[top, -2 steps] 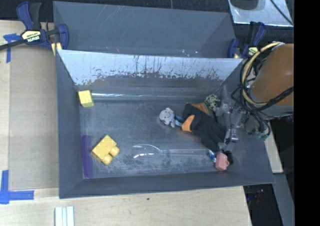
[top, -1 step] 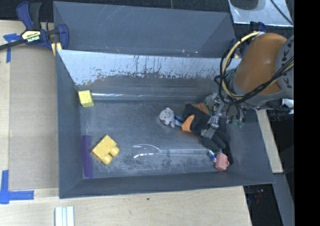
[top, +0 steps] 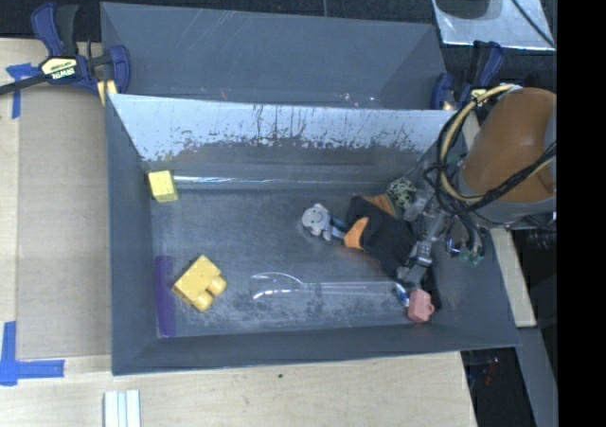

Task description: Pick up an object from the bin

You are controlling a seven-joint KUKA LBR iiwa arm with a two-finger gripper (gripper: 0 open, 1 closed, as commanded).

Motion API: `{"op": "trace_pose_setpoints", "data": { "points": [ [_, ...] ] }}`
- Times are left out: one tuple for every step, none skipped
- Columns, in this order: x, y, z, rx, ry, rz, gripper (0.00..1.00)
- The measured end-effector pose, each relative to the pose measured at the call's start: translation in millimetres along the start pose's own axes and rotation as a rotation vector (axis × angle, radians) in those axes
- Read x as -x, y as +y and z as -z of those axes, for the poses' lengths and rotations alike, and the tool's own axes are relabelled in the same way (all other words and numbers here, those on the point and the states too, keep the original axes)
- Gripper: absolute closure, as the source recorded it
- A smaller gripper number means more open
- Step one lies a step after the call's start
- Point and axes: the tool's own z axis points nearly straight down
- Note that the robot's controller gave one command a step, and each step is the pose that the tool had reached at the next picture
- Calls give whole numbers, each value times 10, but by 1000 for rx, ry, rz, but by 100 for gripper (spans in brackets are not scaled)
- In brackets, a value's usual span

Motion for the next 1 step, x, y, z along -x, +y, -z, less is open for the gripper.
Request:
{"op": "trace_pose_setpoints", "data": {
  "points": [
    [225,602,-466,8,-15,-220,0]
  ]
}}
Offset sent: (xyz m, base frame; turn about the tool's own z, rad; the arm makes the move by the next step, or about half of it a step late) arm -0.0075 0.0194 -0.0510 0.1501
